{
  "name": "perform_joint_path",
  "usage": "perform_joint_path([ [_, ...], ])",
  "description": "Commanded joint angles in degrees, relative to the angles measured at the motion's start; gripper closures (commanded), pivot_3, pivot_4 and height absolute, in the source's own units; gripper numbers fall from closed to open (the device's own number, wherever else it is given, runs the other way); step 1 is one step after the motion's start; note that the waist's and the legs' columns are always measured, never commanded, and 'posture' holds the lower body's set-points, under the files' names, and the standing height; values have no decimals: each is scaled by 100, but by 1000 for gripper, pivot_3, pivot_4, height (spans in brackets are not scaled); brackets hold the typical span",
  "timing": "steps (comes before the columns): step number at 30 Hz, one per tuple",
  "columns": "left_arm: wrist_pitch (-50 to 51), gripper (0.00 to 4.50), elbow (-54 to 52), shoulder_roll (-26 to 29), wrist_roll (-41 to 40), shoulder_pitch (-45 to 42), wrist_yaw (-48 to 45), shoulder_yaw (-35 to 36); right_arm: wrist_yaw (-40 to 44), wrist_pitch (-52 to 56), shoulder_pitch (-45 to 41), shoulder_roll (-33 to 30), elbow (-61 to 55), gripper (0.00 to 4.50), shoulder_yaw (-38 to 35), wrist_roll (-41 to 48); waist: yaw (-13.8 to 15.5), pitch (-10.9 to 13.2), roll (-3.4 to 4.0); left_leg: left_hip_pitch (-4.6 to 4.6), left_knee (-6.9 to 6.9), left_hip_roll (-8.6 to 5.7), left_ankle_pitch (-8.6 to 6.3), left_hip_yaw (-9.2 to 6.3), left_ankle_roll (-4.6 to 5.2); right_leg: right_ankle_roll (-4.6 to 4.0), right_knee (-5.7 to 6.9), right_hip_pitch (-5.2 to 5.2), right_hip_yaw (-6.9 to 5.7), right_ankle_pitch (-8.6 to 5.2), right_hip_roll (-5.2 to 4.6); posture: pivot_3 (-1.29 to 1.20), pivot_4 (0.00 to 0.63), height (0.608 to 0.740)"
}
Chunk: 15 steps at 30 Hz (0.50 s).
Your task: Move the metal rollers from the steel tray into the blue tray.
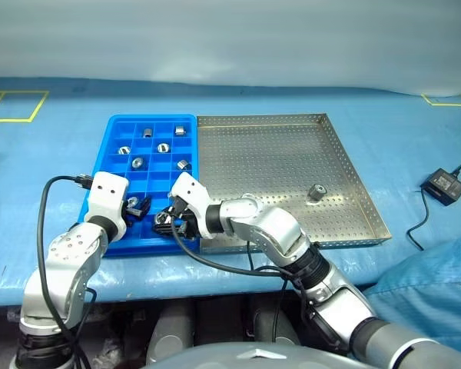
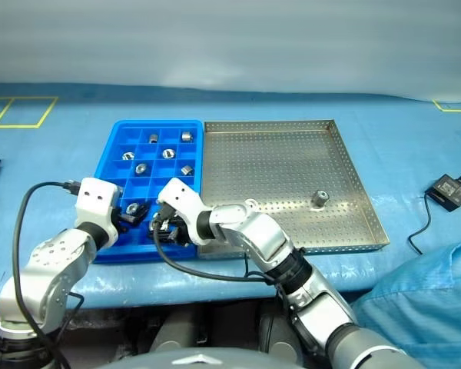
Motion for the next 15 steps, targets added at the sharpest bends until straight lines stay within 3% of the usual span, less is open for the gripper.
perform_joint_path([
  [1,-14,736,-311,15,-16,-18,-39,58,141,-176,-136,94,-60,2769,-15,-49,28,0,0,-1,0,0,0,0,0,0,0,-1,0,0,0,147,150,740],
  [6,-23,736,-268,-18,0,-40,-42,50,219,-176,-162,164,-68,2769,-60,-95,49,0,0,-1,-2,0,-1,0,-2,-1,-1,-1,0,-1,-1,140,150,740],
  [13,-71,736,-196,-87,-33,-117,-106,-65,302,-363,-64,46,-276,623,43,-302,47,0,0,-1,-2,-1,-2,0,-3,-2,-1,-1,-1,-1,-1,120,150,740],
  [15,-97,736,-174,-96,-34,-139,-136,-107,211,-364,6,-50,-456,623,-45,-377,46,0,0,-1,-2,0,-2,0,-3,-2,-1,-2,-1,-1,-2,112,150,740],
])
